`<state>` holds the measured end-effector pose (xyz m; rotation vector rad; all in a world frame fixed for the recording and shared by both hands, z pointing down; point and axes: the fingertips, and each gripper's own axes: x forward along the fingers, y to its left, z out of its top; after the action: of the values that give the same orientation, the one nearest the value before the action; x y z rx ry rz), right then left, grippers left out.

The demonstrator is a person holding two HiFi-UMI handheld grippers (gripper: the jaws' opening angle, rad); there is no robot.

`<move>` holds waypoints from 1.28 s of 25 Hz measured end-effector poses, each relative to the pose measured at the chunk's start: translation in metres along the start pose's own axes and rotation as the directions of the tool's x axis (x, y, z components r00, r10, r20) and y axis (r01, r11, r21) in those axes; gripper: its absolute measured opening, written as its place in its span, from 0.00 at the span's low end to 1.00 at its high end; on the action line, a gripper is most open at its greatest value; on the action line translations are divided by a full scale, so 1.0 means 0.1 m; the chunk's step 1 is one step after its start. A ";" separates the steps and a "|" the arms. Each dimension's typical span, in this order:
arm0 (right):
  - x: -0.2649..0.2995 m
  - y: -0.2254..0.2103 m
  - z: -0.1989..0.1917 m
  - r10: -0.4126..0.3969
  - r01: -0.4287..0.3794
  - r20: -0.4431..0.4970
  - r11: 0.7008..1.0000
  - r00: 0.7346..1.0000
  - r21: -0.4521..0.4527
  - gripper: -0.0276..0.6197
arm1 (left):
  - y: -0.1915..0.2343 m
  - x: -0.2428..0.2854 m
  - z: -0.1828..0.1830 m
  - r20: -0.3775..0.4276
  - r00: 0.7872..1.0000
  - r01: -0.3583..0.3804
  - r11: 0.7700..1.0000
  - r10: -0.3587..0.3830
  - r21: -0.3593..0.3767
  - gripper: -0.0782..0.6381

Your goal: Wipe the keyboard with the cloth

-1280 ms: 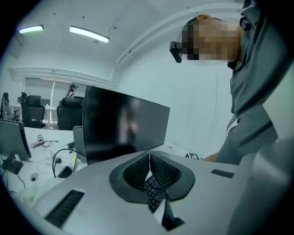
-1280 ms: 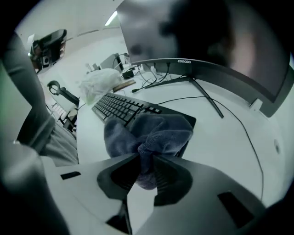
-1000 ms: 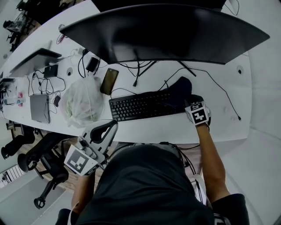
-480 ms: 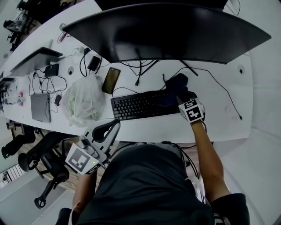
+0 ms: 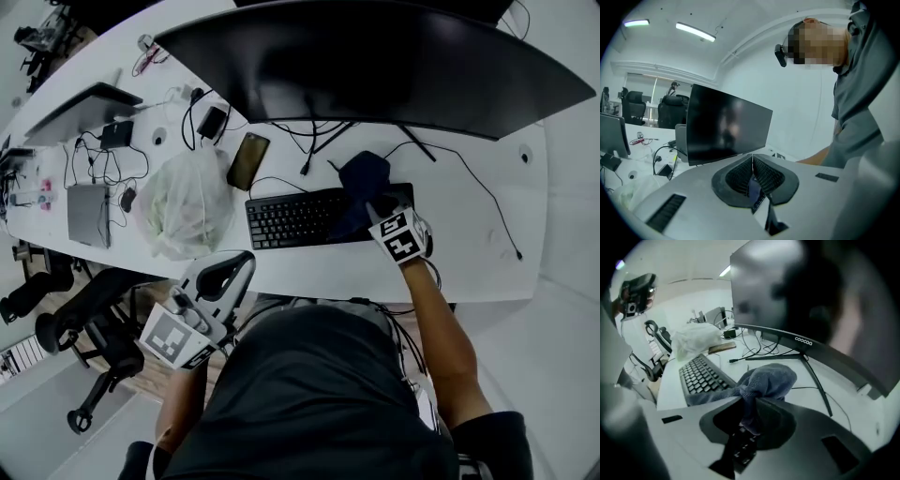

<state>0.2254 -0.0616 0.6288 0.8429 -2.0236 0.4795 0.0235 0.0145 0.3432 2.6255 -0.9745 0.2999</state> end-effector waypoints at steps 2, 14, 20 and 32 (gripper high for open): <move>0.09 -0.12 -0.02 -0.037 0.036 -0.042 0.999 0.998 -0.019 0.16 | -0.07 0.02 0.05 0.004 1.000 0.015 1.000 -0.015 0.027 0.12; 0.01 0.06 -0.10 -0.037 0.037 -0.002 0.999 0.999 0.022 0.16 | 0.09 -0.14 -0.03 0.005 1.000 -0.007 1.000 0.007 0.003 0.12; -0.15 0.73 -0.59 0.054 -0.047 -0.077 0.995 0.996 0.094 0.15 | 0.04 -0.24 0.00 -0.015 1.000 -0.018 1.000 0.018 0.007 0.12; 0.13 0.94 -0.10 0.150 -0.146 -0.079 0.988 0.986 0.058 0.15 | 0.09 -0.36 0.01 0.027 1.000 -0.009 1.000 0.010 -0.008 0.12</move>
<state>0.1580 0.0049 0.6433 0.6948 -2.0126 0.6435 -0.0093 0.0288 0.3331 2.6252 -0.9952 0.2629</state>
